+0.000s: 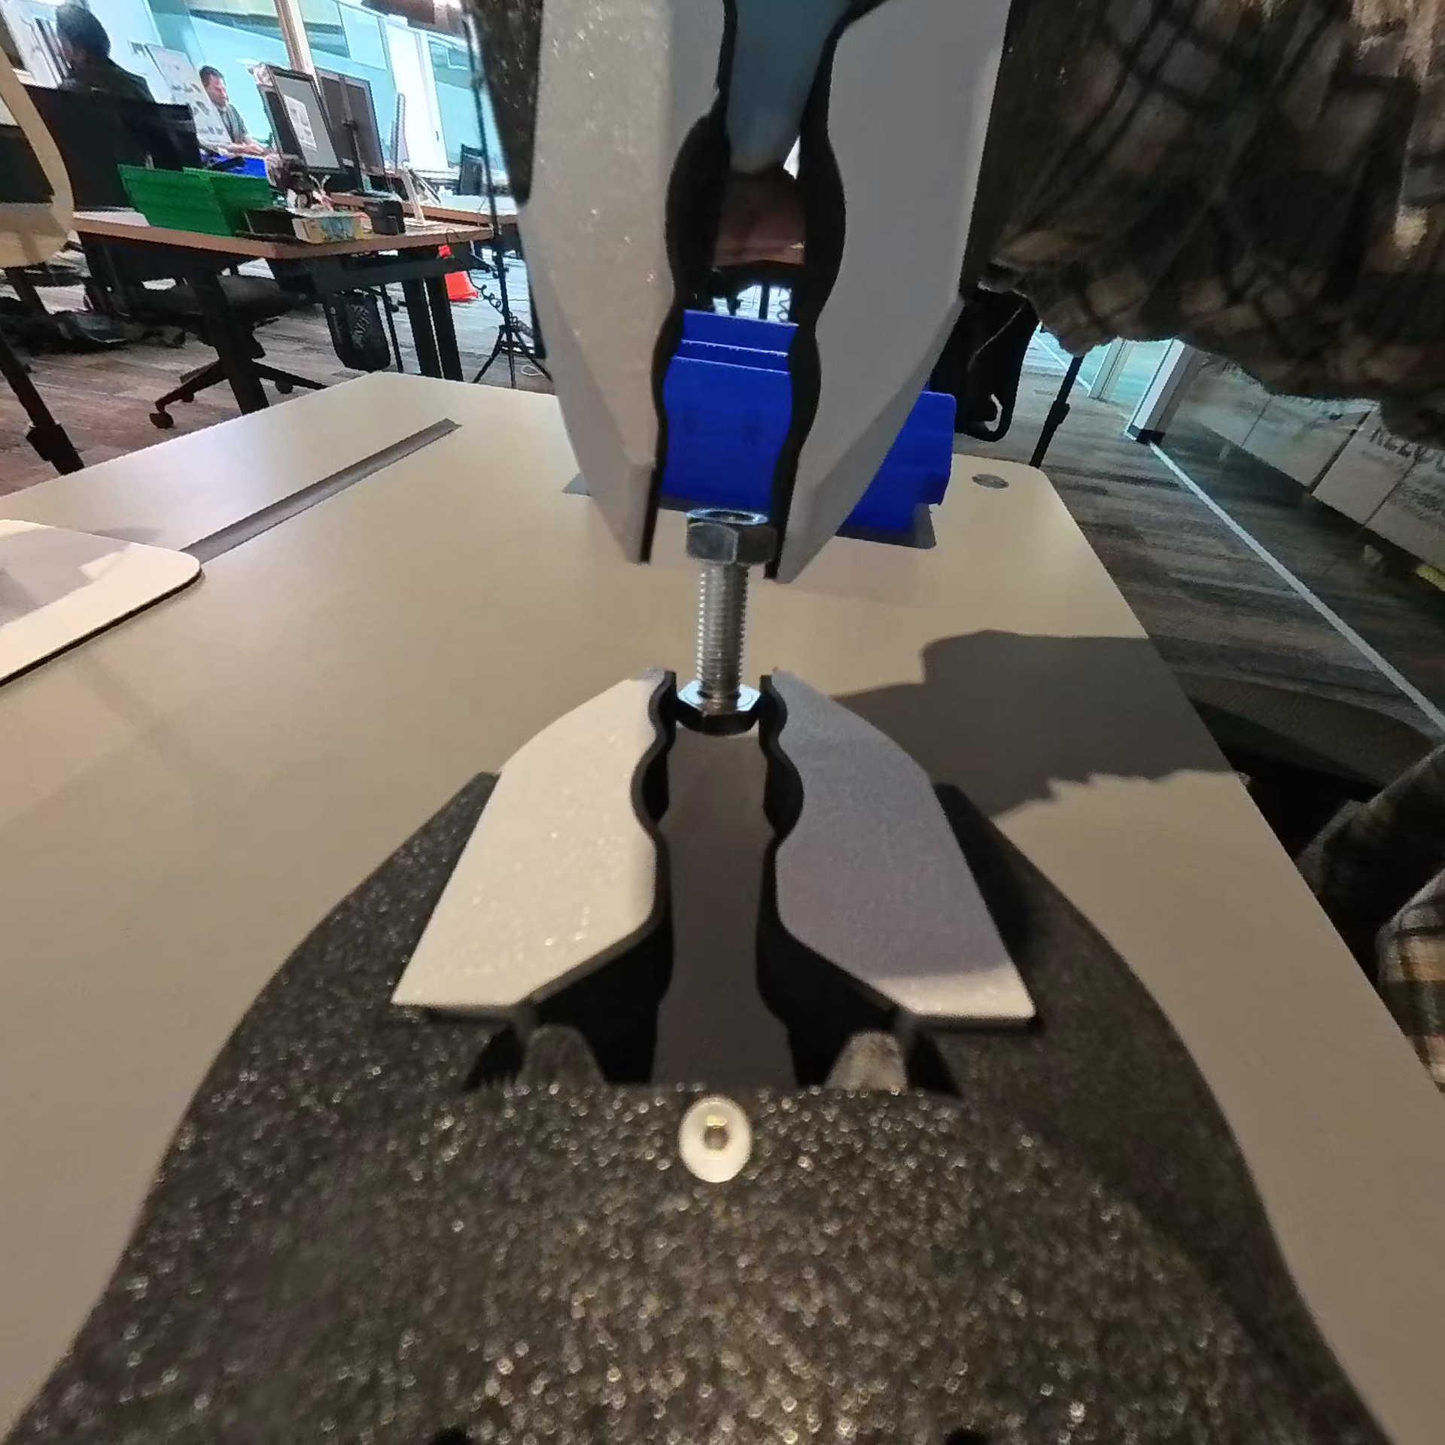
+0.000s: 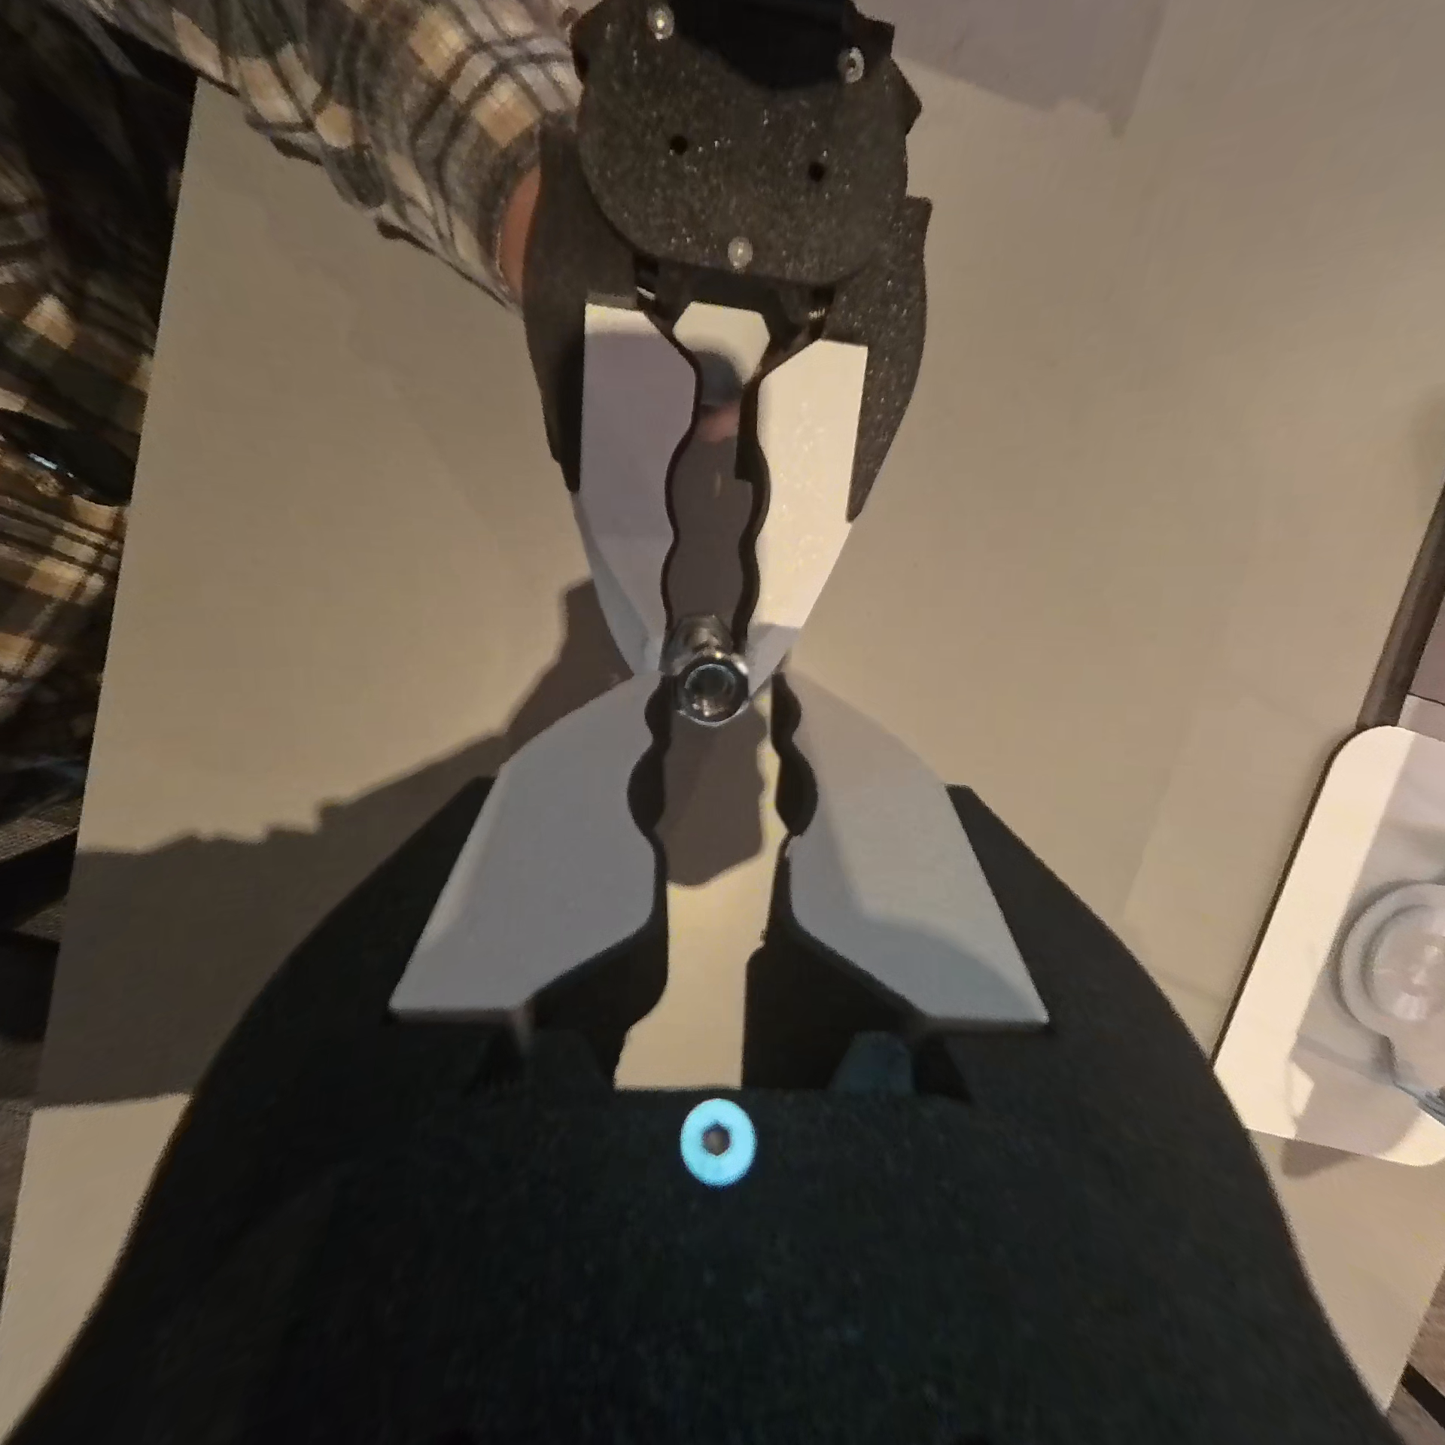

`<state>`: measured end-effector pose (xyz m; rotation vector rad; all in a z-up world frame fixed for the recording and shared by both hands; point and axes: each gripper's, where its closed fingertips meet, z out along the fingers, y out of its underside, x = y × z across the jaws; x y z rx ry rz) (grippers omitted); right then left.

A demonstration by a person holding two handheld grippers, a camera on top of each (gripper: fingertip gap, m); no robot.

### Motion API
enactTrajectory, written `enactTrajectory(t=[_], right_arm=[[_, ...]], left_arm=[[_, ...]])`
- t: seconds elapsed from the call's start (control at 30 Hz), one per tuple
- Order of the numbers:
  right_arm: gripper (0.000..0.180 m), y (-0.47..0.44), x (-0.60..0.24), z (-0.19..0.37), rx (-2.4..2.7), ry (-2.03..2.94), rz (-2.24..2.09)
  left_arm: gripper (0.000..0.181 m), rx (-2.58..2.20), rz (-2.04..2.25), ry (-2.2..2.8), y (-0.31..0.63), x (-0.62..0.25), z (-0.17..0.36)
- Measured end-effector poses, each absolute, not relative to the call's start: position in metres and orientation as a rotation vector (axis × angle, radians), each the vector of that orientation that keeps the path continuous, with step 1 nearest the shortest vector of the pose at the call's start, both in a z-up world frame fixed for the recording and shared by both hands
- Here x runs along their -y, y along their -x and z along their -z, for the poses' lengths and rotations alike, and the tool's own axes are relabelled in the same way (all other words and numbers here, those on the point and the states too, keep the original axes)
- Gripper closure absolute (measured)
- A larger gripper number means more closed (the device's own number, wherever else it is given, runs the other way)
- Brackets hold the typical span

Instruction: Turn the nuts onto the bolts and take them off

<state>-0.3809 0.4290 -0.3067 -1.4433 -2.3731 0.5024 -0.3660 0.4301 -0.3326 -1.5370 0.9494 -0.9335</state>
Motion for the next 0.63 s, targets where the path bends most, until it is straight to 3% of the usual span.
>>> enactTrajectory(t=[0.13,0.23,0.43,0.63], right_arm=[[0.146,0.381,-0.431,0.304,2.365,1.440,-0.489],[0.129,0.380,-0.433,0.298,2.313,1.445,-0.508],[0.091,0.391,-0.418,0.275,1.809,1.384,-1.066],[0.074,0.401,-0.402,0.280,1.482,1.271,-1.338]], left_arm=[[0.161,-0.947,0.937,1.535,0.366,-0.430,0.332],[0.162,-0.940,0.942,1.533,0.367,-0.431,0.331],[0.161,-0.895,0.989,1.503,0.372,-0.432,0.322],[0.161,-0.878,1.051,1.478,0.370,-0.429,0.319]])
